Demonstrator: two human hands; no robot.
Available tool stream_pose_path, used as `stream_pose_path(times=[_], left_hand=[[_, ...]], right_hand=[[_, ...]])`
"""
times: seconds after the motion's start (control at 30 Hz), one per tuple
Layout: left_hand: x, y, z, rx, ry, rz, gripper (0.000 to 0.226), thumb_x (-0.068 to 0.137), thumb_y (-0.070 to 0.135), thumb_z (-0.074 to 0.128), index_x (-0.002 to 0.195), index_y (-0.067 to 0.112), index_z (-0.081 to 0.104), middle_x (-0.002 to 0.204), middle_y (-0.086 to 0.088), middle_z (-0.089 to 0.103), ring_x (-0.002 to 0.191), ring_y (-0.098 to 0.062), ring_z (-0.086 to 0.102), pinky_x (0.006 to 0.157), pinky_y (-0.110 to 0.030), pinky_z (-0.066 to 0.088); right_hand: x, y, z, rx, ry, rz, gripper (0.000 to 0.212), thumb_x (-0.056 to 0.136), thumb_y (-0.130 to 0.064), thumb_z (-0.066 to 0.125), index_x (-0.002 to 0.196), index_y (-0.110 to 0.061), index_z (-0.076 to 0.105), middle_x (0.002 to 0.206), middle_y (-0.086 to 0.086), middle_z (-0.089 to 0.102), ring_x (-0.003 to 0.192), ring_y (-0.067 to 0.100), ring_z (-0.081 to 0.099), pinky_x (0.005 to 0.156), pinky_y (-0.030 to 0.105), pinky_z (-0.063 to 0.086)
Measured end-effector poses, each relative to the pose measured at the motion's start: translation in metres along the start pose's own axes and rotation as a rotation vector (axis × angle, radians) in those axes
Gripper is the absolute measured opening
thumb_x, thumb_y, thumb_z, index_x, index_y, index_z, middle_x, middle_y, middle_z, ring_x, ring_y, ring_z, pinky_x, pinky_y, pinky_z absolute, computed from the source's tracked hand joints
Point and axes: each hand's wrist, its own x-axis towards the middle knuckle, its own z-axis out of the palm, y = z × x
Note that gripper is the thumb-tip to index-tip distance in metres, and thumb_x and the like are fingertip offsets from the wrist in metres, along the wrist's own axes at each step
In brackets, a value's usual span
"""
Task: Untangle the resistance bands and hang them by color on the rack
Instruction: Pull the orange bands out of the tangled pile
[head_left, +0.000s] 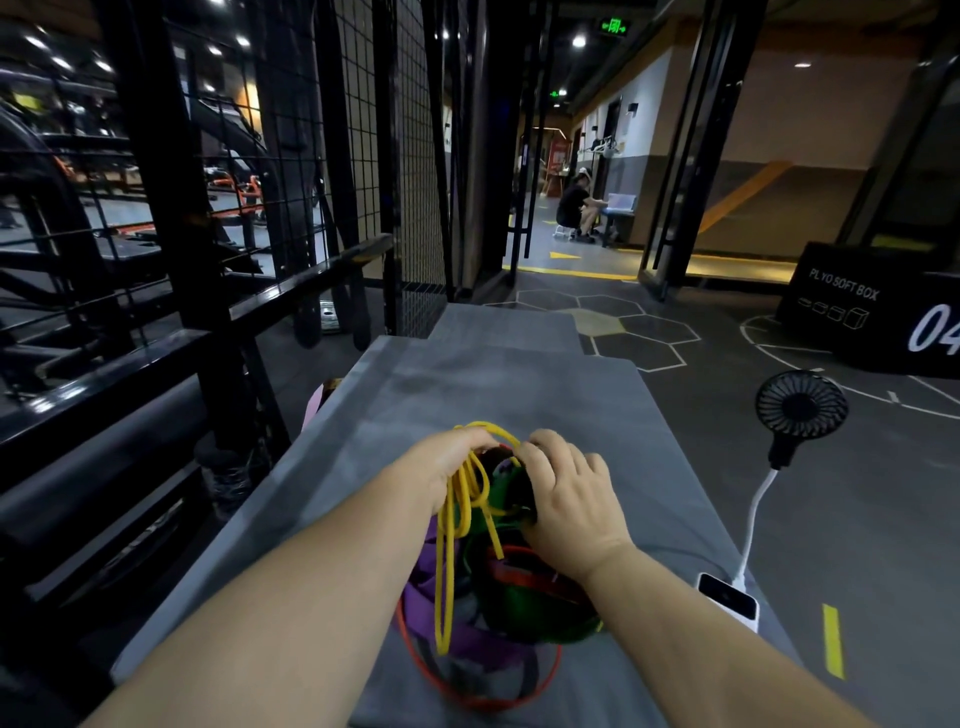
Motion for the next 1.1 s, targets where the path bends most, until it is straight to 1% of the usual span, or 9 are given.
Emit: stream_pose_path(times=[0.13,0.27,0.37,0.57,0.67,0.73,0.9,1.0,1.1], left_hand=[[0.0,-0.001,0.0,0.048,-0.018,-0.011,0.026,0.071,0.03,0.076,0.089,0.012,0.069,0.082,-0.012,0.064,0.071,-0.027,0.06,0.073,-0.038,0.053],[0.001,-0.005,0.001,0.043,-0.056,0.01,0.01,0.086,0.02,0.069,0.079,0.013,0.065,0.065,-0.001,0.066,0.059,-0.017,0.059,0.058,-0.03,0.05],[0.003,-0.01,0.001,0.079,-0.051,0.127,0.009,0.086,0.022,0.071,0.084,0.014,0.067,0.081,-0.003,0.071,0.079,-0.017,0.066,0.061,-0.029,0.05],[0.007,-0.007,0.0,0.202,0.092,0.189,0.039,0.08,0.049,0.072,0.1,0.017,0.063,0.098,-0.001,0.057,0.097,-0.023,0.054,0.088,-0.039,0.048],[0.011,-0.003,-0.001,0.232,0.161,0.278,0.033,0.079,0.049,0.073,0.085,0.021,0.057,0.095,0.001,0.058,0.096,-0.021,0.055,0.089,-0.037,0.044],[0.012,0.0,-0.006,0.211,0.186,0.326,0.028,0.078,0.043,0.075,0.084,0.019,0.064,0.096,0.001,0.064,0.1,-0.021,0.059,0.088,-0.034,0.044],[0.013,0.012,-0.017,0.112,0.175,0.359,0.061,0.075,0.043,0.078,0.122,0.007,0.06,0.123,-0.004,0.061,0.103,-0.021,0.058,0.086,-0.034,0.046],[0.007,0.038,-0.021,0.079,0.167,0.385,0.036,0.08,0.042,0.074,0.101,0.013,0.068,0.108,-0.004,0.065,0.099,-0.023,0.06,0.091,-0.038,0.049],[0.002,0.07,-0.031,0.024,0.165,0.395,0.036,0.083,0.036,0.073,0.105,0.008,0.07,0.108,-0.007,0.067,0.101,-0.03,0.064,0.089,-0.046,0.053]], right_hand=[[0.005,-0.001,-0.004,-0.068,-0.104,-0.002,0.064,0.051,-0.035,0.079,0.111,-0.02,0.061,0.081,-0.002,0.061,0.072,0.025,0.058,0.063,0.036,0.042],[0.008,0.005,-0.012,-0.003,-0.337,0.109,0.043,0.08,-0.044,0.063,0.116,-0.02,0.058,0.104,0.003,0.058,0.098,0.028,0.058,0.081,0.037,0.044],[0.01,0.009,-0.02,0.085,-0.371,0.155,0.04,0.086,-0.04,0.056,0.119,-0.019,0.054,0.113,0.003,0.053,0.103,0.028,0.057,0.081,0.033,0.044],[0.021,0.016,-0.041,0.077,-0.311,0.147,0.032,0.086,-0.037,0.059,0.099,-0.018,0.037,0.089,0.003,0.054,0.09,0.029,0.053,0.067,0.035,0.033],[0.026,0.019,-0.052,0.136,-0.274,0.197,0.032,0.088,-0.033,0.059,0.103,-0.015,0.037,0.079,-0.001,0.041,0.084,0.027,0.046,0.066,0.035,0.034],[0.032,0.023,-0.06,0.162,-0.226,0.198,0.035,0.09,-0.031,0.06,0.111,-0.014,0.038,0.082,0.0,0.045,0.083,0.025,0.049,0.064,0.035,0.034],[0.054,0.03,-0.083,0.3,-0.091,0.249,0.031,0.091,-0.022,0.061,0.108,-0.016,0.034,0.081,0.002,0.053,0.071,0.026,0.051,0.056,0.036,0.032],[0.07,0.031,-0.101,0.453,0.06,0.335,0.03,0.092,-0.018,0.059,0.102,-0.021,0.031,0.075,-0.006,0.043,0.068,0.023,0.043,0.056,0.036,0.029],[0.089,0.035,-0.119,0.637,0.233,0.454,0.025,0.094,-0.013,0.055,0.103,-0.021,0.033,0.076,-0.01,0.044,0.067,0.015,0.044,0.055,0.035,0.027]])
